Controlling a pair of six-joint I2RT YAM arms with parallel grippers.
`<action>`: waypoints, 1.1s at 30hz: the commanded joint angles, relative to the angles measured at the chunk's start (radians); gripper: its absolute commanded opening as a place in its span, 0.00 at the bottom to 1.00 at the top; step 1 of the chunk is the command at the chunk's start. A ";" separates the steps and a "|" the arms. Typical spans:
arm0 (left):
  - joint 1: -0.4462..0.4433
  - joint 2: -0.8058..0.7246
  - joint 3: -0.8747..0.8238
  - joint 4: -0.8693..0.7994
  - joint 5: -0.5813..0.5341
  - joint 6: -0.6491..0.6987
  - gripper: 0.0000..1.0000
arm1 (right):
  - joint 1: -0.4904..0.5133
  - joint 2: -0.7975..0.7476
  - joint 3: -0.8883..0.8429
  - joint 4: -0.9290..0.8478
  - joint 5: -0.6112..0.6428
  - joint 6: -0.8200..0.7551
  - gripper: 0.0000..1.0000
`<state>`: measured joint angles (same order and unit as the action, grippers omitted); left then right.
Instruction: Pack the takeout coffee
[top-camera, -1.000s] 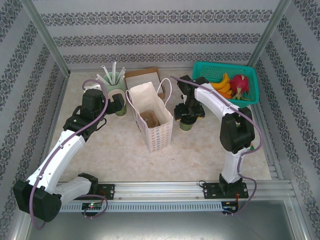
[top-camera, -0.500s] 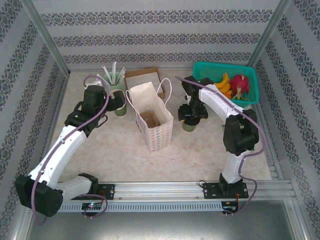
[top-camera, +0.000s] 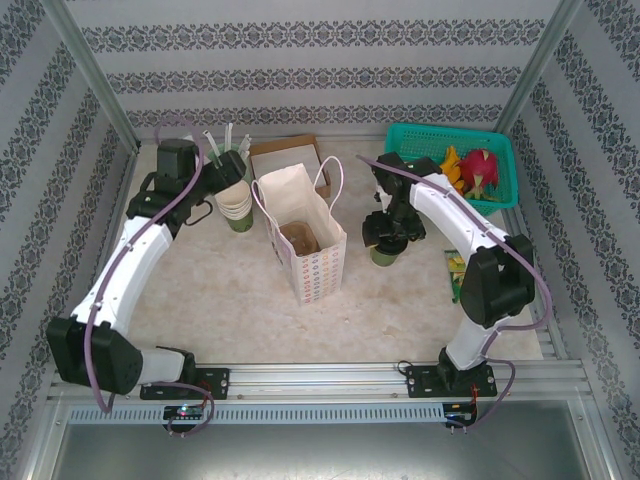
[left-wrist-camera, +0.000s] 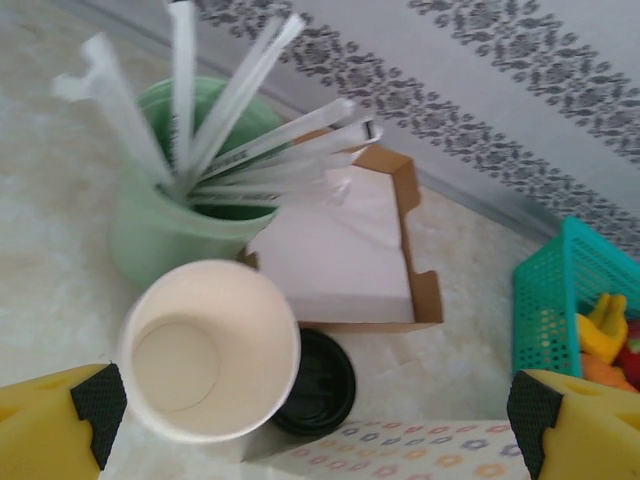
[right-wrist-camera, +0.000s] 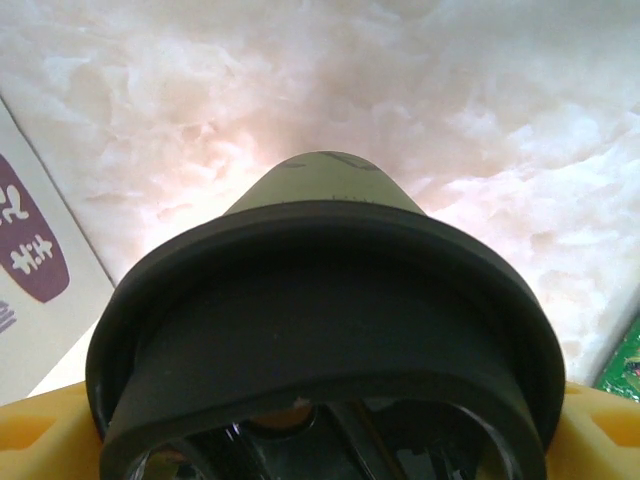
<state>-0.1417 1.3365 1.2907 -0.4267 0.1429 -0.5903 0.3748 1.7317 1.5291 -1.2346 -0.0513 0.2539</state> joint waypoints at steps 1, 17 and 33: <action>0.010 0.043 0.078 0.063 0.196 0.110 1.00 | -0.010 -0.059 -0.013 -0.060 -0.023 -0.026 0.59; -0.106 0.327 0.497 -0.406 0.410 0.921 0.92 | -0.003 -0.136 -0.041 -0.092 -0.033 -0.033 0.59; -0.142 0.489 0.698 -0.598 0.423 1.119 0.39 | 0.013 -0.171 -0.034 -0.123 -0.030 -0.026 0.58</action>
<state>-0.2695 1.8153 1.9404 -0.9470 0.5304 0.4702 0.3759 1.5955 1.4963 -1.3205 -0.0772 0.2317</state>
